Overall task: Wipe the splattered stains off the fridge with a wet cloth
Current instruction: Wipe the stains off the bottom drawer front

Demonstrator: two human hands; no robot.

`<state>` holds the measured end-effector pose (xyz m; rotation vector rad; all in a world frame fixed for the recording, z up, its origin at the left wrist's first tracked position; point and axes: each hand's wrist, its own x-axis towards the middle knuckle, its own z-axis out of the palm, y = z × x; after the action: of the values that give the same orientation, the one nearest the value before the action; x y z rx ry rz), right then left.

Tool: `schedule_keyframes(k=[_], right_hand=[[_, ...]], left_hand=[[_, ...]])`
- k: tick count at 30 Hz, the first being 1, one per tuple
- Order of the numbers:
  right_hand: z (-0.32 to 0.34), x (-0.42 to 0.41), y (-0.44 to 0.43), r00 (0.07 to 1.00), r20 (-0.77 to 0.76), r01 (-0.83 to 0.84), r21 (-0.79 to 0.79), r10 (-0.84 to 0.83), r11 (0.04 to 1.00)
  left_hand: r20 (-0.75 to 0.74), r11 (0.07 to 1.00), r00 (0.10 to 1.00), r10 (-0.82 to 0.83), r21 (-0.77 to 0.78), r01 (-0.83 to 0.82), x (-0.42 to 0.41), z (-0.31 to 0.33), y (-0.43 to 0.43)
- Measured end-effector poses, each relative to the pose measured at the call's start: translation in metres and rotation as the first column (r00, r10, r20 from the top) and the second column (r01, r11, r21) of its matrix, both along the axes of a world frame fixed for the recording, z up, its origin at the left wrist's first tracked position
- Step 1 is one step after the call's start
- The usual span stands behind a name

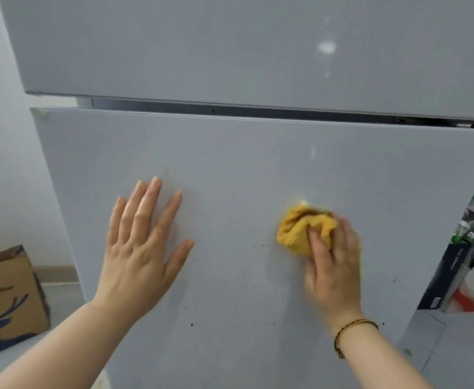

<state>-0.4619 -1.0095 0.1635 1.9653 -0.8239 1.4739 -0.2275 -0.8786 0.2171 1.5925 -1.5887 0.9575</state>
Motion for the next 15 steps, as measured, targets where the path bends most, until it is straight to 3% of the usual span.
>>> schedule_keyframes(k=[3, 5, 7, 9, 12, 15], right_hand=[[0.046, 0.018, -0.001, 0.927, 0.375, 0.002, 0.075, -0.03, 0.997], [0.042, 0.037, 0.007, 0.897, 0.44, 0.009, 0.082, -0.045, 0.997], [0.005, 0.053, 0.016, 0.951, 0.308, 0.004, 0.015, -0.008, 1.0], [-0.051, 0.067, 0.028, 0.999, 0.047, -0.013, -0.036, 0.015, 0.999], [-0.099, 0.061, 0.03, 0.953, -0.302, -0.046, -0.114, 0.009, 0.992], [-0.083, 0.049, 0.025, 0.899, -0.437, -0.052, -0.18, -0.032, 0.982]], left_hand=[[-0.001, 1.0, 1.0, 0.02, 0.009, -0.02, 0.015, -0.029, 0.016], [0.011, 0.998, 0.999, 0.041, 0.045, -0.041, 0.024, -0.044, 0.027], [-0.022, 0.995, 0.998, 0.065, 0.077, -0.063, 0.033, -0.054, 0.036], [-0.074, 0.99, 0.992, 0.098, 0.112, -0.089, 0.041, -0.062, 0.047], [-0.078, 0.973, 0.986, 0.146, 0.192, -0.129, 0.051, -0.062, 0.05], [-0.052, 0.961, 0.986, 0.159, 0.238, -0.142, 0.064, -0.065, 0.05]])
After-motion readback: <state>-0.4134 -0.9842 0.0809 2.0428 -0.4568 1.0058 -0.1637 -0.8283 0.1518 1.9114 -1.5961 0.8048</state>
